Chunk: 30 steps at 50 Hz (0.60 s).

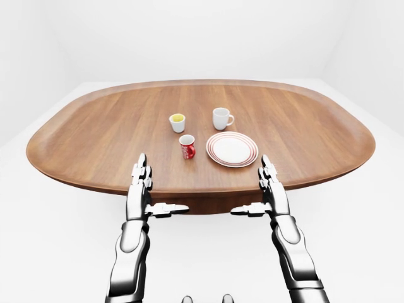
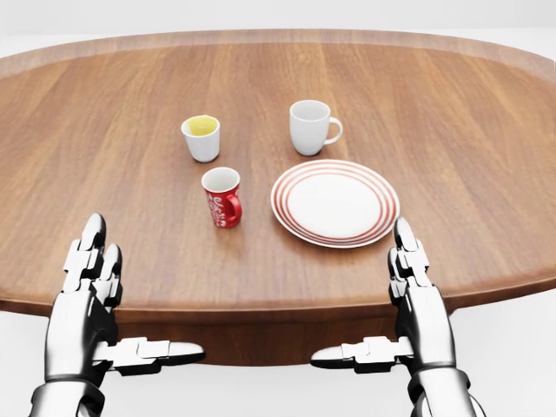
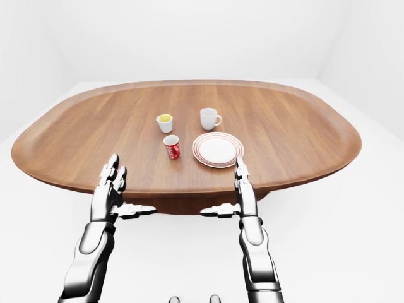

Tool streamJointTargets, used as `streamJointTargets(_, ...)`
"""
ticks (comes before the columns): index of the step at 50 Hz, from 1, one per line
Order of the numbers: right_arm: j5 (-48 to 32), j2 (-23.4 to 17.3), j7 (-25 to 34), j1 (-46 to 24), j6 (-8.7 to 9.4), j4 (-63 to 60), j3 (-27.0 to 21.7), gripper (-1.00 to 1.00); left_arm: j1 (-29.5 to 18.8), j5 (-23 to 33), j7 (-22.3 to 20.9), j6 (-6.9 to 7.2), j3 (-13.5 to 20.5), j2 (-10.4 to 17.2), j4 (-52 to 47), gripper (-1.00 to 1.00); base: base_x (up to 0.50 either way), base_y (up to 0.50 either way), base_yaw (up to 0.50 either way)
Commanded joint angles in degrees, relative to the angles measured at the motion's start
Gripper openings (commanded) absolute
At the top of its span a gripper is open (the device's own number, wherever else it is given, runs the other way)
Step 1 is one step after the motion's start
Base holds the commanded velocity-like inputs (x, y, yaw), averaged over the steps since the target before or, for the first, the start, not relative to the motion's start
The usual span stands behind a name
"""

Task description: Pick up the red mug and put it on the plate

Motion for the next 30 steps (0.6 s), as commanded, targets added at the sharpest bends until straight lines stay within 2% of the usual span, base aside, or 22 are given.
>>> streamJointTargets(1, -0.10, 0.00, -0.03, -0.09, -0.10, 0.36, -0.09, 1.00, 0.15, -0.13, 0.04, 0.49, 0.12, 0.04, -0.67, 1.00, 0.00, 0.39, 0.00)
streamJointTargets(10, -0.14, -0.04, -0.15, -0.34, -0.17, 0.98, -0.19, 1.00, 0.04, -0.16, 0.03, 0.46, 0.23, 0.08, -0.50, 1.00, 0.00, 0.35, 0.00)
streamJointTargets(20, 0.25, -0.16, -0.29, -0.99, -1.11, 2.78, -0.54, 1.00, -0.46, -0.44, -0.10, 0.37, 0.34, 0.16, 0.69, 1.00, 0.00, 0.00, 0.00)
streamJointTargets(26, 0.21, -0.35, -0.58, -1.88, -1.43, 3.84, -0.78, 1.00, -1.11, -0.23, -0.67, 0.97, 0.07, 0.33, 1.82, 1.00, 0.00, 0.00, 0.00)
streamJointTargets(28, 0.44, -0.52, -0.89, -2.57, -0.59, 3.41, -1.23, 1.00, -1.79, -0.66, -0.95, 0.97, 0.17, 0.48, 0.63, 1.00, 0.00, 0.00, 0.00)
streamJointTargets(29, 0.99, -0.65, -1.13, -3.52, 1.07, 2.40, -1.73, 1.00, -2.84, -1.31, -1.09, 0.97, 0.61, 0.70, -0.28, 1.00, 0.00, 0.00, 0.00)
streamJointTargets(30, 1.04, -0.67, -1.16, -3.58, 1.17, 2.34, -1.74, 1.00, -2.90, -1.34, -1.10, 0.97, 0.64, 0.71, -0.33, 1.00, 0.00, 0.00, 0.00)
